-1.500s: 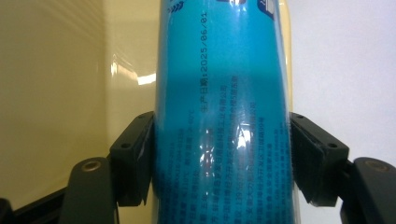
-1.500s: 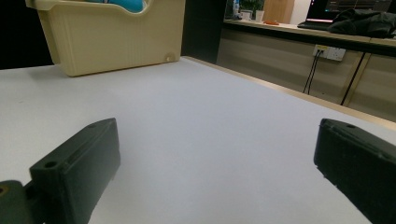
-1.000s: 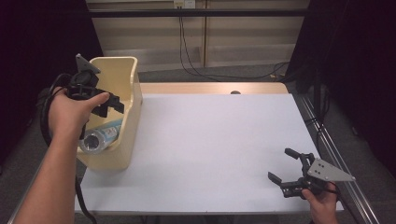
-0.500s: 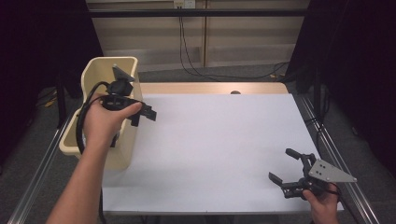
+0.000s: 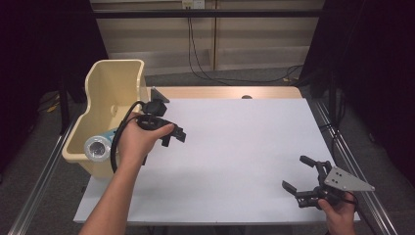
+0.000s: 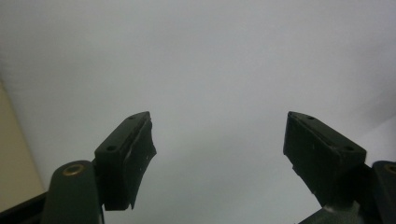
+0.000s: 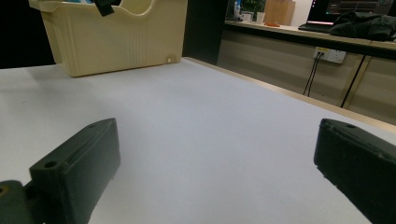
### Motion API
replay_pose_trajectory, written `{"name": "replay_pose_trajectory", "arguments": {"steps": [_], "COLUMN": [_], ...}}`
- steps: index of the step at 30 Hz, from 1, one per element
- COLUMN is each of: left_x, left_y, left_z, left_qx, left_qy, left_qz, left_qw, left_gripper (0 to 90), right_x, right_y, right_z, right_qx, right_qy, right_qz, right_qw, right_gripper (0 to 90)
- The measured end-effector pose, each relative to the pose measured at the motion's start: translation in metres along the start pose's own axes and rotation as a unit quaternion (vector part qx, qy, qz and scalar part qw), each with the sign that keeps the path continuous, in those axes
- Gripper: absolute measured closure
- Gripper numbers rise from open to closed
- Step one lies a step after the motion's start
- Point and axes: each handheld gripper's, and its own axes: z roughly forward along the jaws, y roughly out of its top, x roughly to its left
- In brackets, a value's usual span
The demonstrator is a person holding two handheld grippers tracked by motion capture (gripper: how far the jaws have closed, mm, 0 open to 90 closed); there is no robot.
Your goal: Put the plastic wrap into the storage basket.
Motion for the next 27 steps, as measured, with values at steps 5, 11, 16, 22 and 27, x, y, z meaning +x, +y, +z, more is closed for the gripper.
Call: {"name": "replay_pose_trajectory", "arguments": {"steps": [5,11,16,22,27], "left_x": [-0.002,0.001,0.004,0.004,0.005], "left_y": [-0.008,-0.02,-0.038,-0.057,-0.08], "left_z": [0.023,0.047,0.068,0.079,0.082], "left_qx": [0.008,0.008,-0.009,-0.062,-0.179], "left_qy": [-0.003,-0.005,-0.001,-0.008,0.006], "left_qz": [0.006,0.006,0.013,0.057,0.083], "left_qw": [1.0,0.9999,0.9999,0.9964,0.9802], "left_gripper": [24.1,24.6,25.8,23.6,16.2], "right_x": [0.0,0.0,0.0,0.001,0.0], "right_y": [0.0,0.0,0.0,0.0,0.0], "right_z": [0.0,0.0,0.001,0.0,0.001], "right_qx": [0.001,0.001,0.001,0.0,0.001], "right_qy": [0.001,0.0,0.001,0.002,0.001], "right_qz": [-0.001,-0.002,-0.002,-0.003,-0.002], "right_qw": [1.0,1.0,1.0,1.0,1.0], "right_gripper": [0.1,0.1,0.1,0.1,0.0]}}
